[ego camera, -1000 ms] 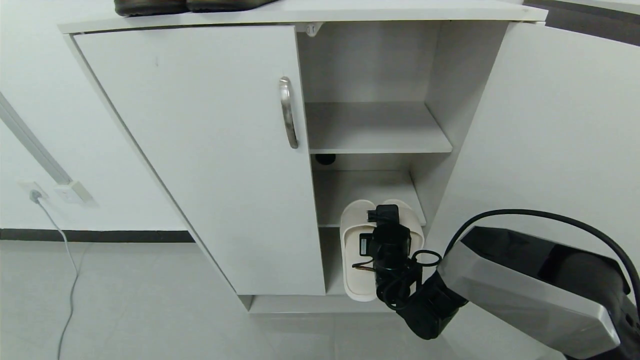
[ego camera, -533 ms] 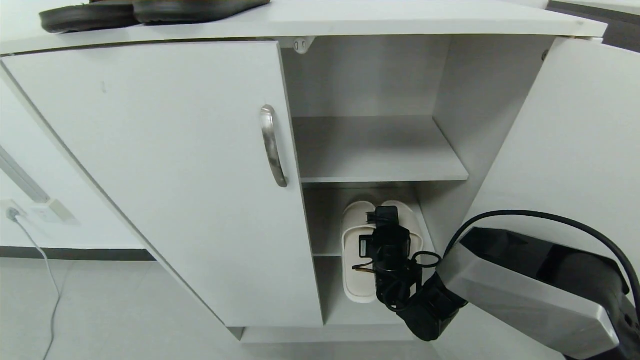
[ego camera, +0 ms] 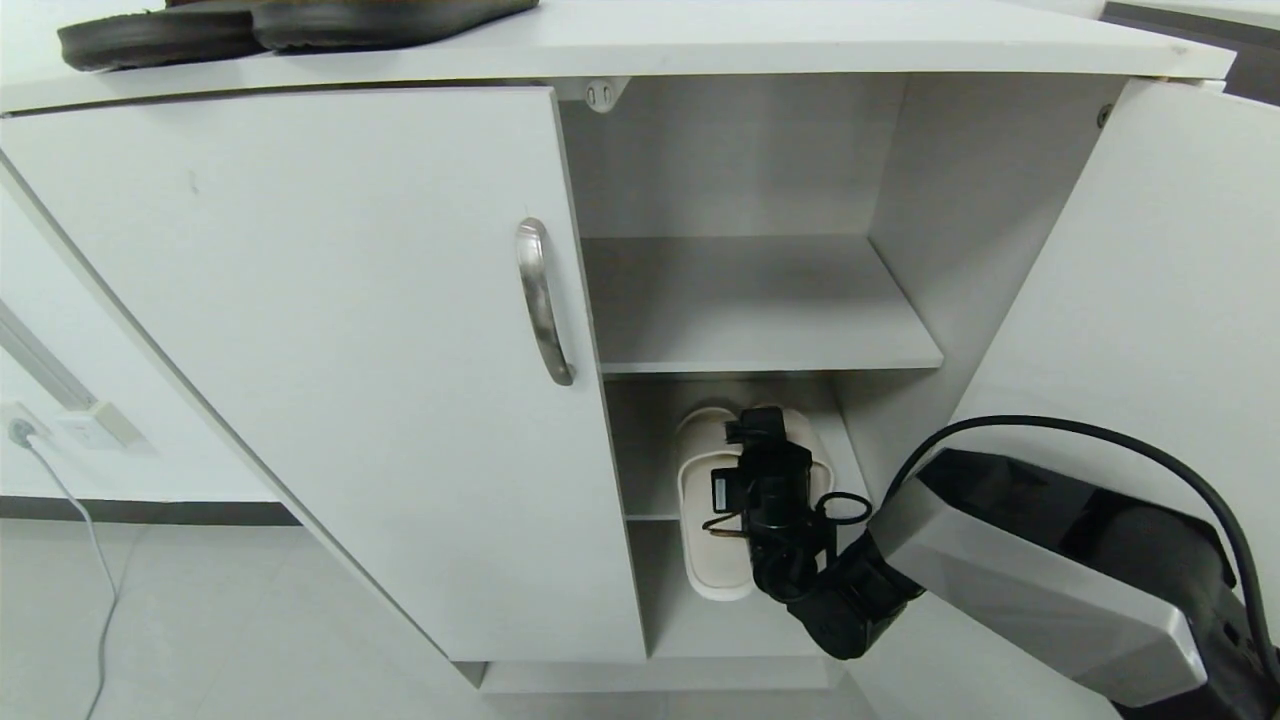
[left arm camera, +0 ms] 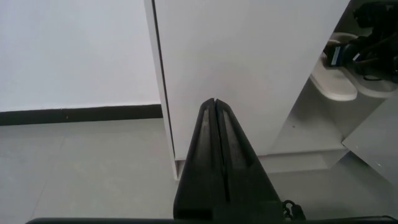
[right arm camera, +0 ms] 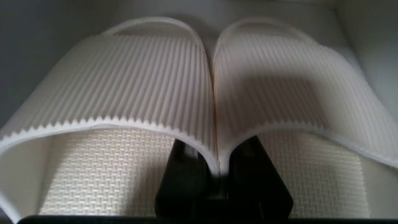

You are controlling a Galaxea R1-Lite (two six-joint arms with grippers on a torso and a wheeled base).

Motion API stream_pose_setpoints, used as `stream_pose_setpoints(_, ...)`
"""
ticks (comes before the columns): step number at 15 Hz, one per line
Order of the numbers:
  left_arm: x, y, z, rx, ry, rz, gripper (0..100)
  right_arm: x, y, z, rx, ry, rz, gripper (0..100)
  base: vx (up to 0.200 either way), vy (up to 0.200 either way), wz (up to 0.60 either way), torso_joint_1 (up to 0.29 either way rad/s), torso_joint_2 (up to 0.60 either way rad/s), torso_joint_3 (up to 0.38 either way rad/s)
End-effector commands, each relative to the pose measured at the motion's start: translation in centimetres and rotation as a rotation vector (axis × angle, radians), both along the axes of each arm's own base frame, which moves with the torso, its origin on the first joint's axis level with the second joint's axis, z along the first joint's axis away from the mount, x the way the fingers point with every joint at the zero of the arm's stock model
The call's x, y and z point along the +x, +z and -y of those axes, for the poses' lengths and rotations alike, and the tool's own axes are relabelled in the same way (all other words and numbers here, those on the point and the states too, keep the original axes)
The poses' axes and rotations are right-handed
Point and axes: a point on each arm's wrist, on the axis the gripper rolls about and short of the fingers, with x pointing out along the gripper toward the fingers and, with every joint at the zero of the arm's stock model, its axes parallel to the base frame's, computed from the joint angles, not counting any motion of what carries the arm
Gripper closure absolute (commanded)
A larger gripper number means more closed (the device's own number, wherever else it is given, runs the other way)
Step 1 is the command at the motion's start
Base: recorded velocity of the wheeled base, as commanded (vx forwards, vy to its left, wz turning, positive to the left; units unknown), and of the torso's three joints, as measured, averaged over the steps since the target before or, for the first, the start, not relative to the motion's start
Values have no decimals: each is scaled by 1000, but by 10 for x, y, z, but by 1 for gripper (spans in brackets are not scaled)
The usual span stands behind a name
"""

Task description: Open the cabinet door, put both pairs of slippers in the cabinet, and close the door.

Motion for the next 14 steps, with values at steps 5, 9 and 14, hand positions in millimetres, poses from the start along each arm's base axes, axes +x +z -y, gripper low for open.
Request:
stream_pose_setpoints(5,0,0,0,-1,1,-1,100,49,17,0,14,-52,13,100,0,0,0,0,0,0)
stream_pose_setpoints(9,0,0,0,0,1,-1,100,64,21,-2,15,-64,14,100,0,0,0,0,0,0)
stream_pose_setpoints(14,0,0,0,-1,1,-1,100,73,12,2,9,-81,7,0,0,0,0,0,0,0)
